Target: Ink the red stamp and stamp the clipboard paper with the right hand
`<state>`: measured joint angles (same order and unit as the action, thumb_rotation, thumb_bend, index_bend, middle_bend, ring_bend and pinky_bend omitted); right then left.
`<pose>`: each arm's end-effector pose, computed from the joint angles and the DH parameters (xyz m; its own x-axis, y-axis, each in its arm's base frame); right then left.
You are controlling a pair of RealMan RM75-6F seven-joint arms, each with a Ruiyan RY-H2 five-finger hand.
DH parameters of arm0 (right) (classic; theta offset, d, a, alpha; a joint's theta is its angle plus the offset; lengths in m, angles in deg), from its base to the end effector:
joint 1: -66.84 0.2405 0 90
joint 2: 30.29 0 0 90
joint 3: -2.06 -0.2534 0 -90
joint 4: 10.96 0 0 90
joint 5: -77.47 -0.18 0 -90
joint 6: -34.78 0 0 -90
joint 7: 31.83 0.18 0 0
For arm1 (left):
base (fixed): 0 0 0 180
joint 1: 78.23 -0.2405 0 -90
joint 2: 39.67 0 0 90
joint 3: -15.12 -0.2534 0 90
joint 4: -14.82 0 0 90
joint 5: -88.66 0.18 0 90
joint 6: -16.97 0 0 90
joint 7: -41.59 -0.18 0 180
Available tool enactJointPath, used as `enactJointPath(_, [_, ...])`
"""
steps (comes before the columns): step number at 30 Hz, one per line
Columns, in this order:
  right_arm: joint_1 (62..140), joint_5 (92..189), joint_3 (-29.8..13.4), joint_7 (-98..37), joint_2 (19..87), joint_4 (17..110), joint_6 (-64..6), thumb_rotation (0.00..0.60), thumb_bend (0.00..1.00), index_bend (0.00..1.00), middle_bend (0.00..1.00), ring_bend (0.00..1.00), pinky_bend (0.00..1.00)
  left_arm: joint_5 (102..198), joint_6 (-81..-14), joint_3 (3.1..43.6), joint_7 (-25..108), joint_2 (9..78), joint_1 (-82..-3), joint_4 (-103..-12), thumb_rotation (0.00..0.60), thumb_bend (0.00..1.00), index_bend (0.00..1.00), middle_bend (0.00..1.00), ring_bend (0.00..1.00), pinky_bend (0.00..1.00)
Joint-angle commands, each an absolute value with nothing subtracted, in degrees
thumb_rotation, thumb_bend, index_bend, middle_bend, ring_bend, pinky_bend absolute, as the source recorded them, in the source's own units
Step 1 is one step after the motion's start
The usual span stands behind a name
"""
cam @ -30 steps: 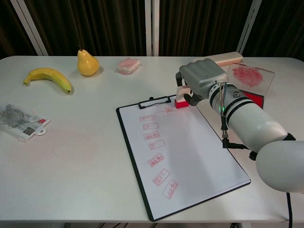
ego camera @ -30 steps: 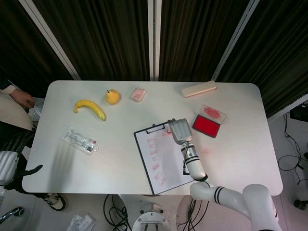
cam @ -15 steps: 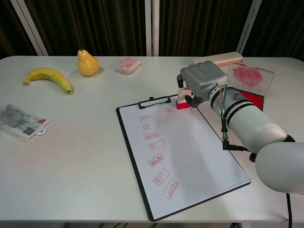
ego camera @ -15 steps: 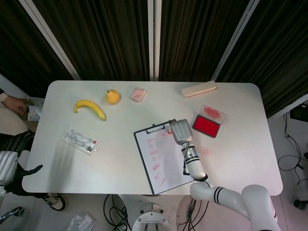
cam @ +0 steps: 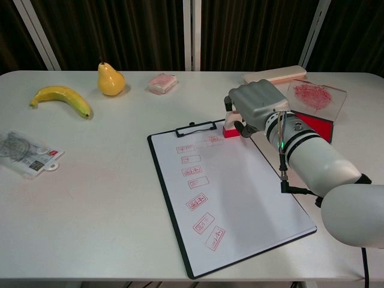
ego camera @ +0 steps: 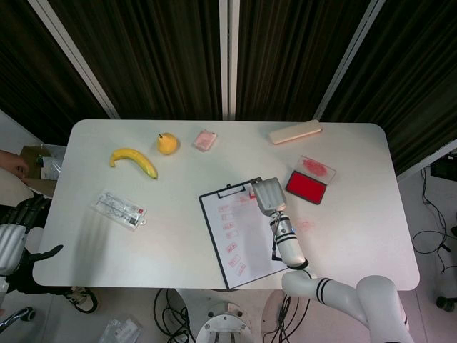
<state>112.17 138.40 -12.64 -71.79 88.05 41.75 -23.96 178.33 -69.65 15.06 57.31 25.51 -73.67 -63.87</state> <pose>-0.1283 -0.3770 -0.1032 0.6746 -0.1175 0.7287 -0.7261 -0.2833 0.6265 -0.3279 0.2062 0.1934 0.3508 0.0284 0.9360 0.9356 -0.0530 -0.3491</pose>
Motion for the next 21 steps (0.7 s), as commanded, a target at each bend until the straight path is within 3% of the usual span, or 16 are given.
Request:
enactJointPath(1, [112.11,138.51,-12.58,-71.74,88.16,41.58,-23.86,0.6,0.42,0.73,0.58,0.72,0.9,178.34,-69.65,15.06,57.31,25.53,-73.67,-63.82,0.496,0.09,0.11,0.07,0.09,0.19])
enactJointPath(21, [111.98,140.52,-13.51,-70.3,87.69,42.81,-25.54,0.6,0.42,0.74,0.58,0.72,0.9,178.38,-69.85,15.23,57.25,25.11,-73.65,-64.03,0.497,0.09,0.11,0.07,0.09,0.19])
